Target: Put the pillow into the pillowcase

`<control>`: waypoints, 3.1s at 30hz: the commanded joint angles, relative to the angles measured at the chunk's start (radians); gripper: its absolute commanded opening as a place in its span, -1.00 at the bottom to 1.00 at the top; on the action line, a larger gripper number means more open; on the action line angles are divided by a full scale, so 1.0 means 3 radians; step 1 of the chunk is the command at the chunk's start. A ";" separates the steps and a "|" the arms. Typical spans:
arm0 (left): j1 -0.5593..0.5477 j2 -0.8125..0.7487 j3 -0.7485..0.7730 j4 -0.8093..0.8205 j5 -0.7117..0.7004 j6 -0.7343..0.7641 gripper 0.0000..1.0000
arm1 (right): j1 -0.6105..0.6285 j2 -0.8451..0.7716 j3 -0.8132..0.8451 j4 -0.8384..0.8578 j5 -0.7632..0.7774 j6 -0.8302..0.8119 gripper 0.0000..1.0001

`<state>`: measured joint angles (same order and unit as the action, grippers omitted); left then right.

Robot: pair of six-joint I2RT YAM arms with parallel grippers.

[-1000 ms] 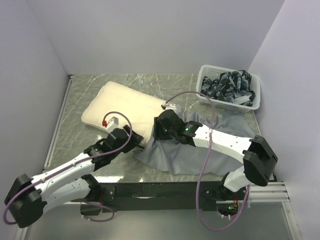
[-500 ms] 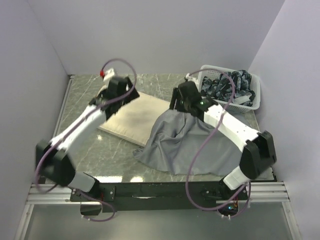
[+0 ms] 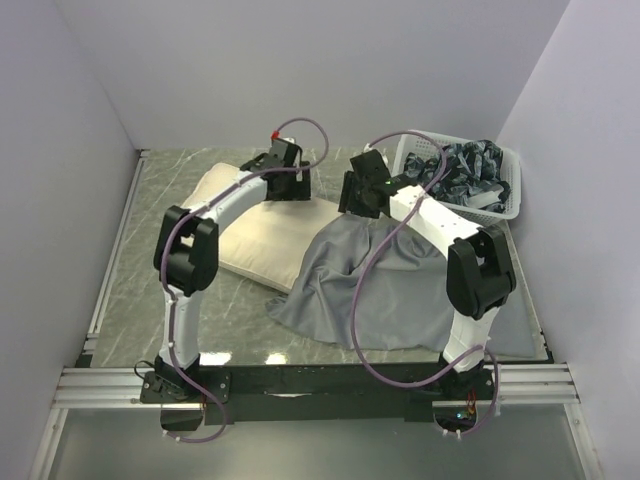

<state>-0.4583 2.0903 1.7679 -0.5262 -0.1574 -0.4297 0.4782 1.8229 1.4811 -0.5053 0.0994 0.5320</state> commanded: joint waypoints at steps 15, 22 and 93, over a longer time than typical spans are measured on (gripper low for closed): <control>-0.0272 -0.0600 -0.1214 0.0752 -0.0319 -0.0326 -0.99 | 0.0001 0.0244 0.0043 0.0201 -0.0316 -0.0024 -0.46; -0.0333 -0.1026 -0.1704 0.0890 -0.0104 -0.0638 -0.99 | 0.0201 0.0070 0.0446 -0.0048 -0.0209 -0.0070 -0.66; -0.0262 -0.0842 -0.1332 0.0880 -0.0248 -0.0797 -0.99 | 0.0027 -0.0043 -0.0146 0.0201 -0.0434 0.0022 0.03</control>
<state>-0.5308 1.8866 1.3735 -0.2592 -0.2581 -0.6521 0.4488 1.8553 1.4521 -0.4496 -0.0383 0.5522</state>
